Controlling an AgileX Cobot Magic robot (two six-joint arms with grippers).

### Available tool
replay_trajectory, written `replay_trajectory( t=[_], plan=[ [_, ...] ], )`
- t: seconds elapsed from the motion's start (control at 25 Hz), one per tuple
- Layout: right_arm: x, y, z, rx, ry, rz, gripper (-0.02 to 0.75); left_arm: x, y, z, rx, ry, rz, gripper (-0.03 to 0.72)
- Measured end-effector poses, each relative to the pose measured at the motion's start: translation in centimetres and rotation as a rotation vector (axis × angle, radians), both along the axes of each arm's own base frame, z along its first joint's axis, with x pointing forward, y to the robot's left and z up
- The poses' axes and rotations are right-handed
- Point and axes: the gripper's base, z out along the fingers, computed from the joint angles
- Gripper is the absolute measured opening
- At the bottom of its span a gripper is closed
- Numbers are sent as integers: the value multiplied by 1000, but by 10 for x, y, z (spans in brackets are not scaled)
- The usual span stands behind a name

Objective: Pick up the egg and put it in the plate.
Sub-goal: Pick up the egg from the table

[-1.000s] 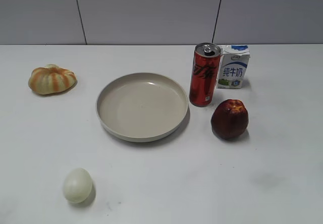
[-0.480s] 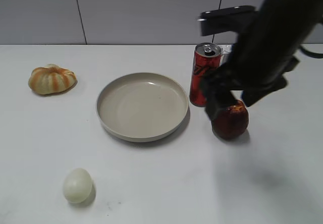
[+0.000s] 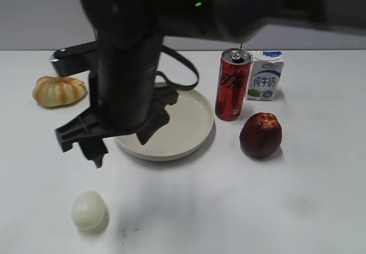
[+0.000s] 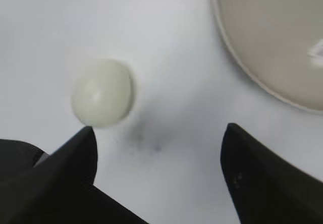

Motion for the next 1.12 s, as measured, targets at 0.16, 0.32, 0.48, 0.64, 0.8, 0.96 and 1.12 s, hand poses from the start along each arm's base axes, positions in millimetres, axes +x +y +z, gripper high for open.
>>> replay_trajectory(
  t=[0.16,0.32,0.48,0.64,0.8,0.96,1.12],
  plan=[
    [-3,34,-25,-5,89,-42,573,0,0,0,0,0,0,240],
    [-1,51,-50,-58,165,-75,573,0,0,0,0,0,0,240],
    [2,58,-66,-70,183,-95,573,0,0,0,0,0,0,240],
    [-1,61,-79,-89,209,-110,573,0,0,0,0,0,0,240],
    [-2,63,-94,-110,233,-115,573,0,0,0,0,0,0,240],
    [-6,65,-98,-103,277,-123,565,0,0,0,0,0,0,240],
    [-6,65,-99,-101,284,-127,449,0,0,0,0,0,0,240]
  ],
)
